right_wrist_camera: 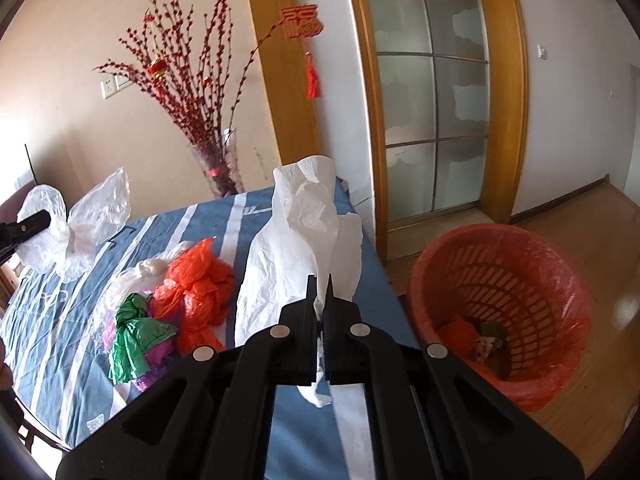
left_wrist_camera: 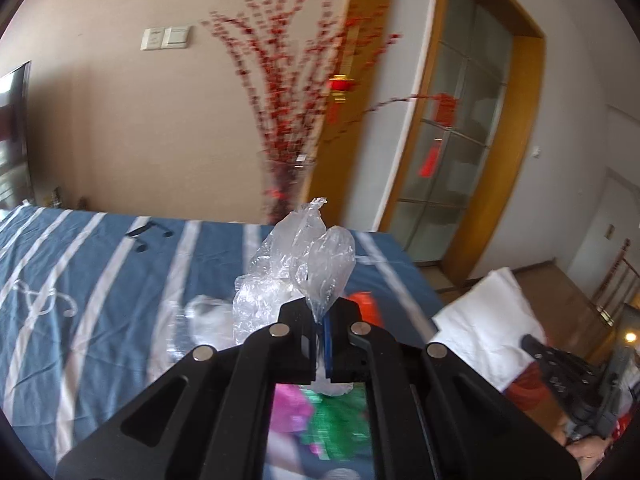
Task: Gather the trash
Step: 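Carry the clear and white bags over the red basket with both tools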
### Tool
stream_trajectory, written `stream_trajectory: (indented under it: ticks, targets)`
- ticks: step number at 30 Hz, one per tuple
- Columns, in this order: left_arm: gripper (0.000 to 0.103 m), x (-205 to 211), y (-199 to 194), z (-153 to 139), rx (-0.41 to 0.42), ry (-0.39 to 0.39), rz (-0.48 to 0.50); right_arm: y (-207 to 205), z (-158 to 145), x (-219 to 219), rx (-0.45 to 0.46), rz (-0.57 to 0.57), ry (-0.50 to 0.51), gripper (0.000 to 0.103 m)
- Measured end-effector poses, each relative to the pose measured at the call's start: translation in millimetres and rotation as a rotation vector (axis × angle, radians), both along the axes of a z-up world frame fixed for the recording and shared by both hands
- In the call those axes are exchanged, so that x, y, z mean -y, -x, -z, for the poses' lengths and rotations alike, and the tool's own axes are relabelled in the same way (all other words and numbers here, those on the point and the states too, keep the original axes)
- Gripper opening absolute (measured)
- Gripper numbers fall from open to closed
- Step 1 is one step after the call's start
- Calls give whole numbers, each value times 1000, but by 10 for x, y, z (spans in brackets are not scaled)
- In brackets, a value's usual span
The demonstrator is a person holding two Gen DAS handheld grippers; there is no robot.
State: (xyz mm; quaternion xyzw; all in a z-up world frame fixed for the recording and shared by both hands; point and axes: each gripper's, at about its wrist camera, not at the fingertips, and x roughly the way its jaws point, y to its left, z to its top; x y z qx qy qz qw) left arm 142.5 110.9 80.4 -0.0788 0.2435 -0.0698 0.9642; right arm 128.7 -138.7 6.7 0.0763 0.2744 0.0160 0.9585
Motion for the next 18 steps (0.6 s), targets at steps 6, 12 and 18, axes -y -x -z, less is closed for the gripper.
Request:
stream_trajectory:
  ticks: [6, 12, 18]
  targets:
    - [4, 494, 48, -48, 15, 11, 119, 81, 4, 199, 11, 44, 7, 2]
    - [4, 912, 27, -10, 3, 41, 216, 153, 8, 460, 22, 101, -2, 2]
    - [4, 1281, -15, 43, -10, 55, 291, 204, 47, 750, 24, 163, -22, 2]
